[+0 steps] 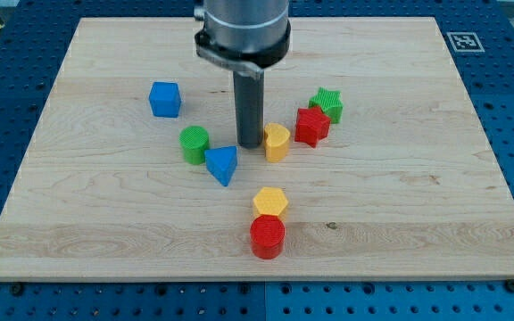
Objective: Move the cube to the top of the green circle
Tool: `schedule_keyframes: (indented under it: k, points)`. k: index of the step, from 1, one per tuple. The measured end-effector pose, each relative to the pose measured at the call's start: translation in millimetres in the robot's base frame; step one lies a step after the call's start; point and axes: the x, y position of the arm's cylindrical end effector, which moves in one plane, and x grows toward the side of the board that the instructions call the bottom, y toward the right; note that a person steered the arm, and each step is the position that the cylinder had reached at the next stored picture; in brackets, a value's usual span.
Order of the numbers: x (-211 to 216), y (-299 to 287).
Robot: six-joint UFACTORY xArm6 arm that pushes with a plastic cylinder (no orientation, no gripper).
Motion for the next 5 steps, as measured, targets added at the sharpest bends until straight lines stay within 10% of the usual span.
schedule_keyframes:
  k: [5]
  points:
    - [-93.1, -129.7]
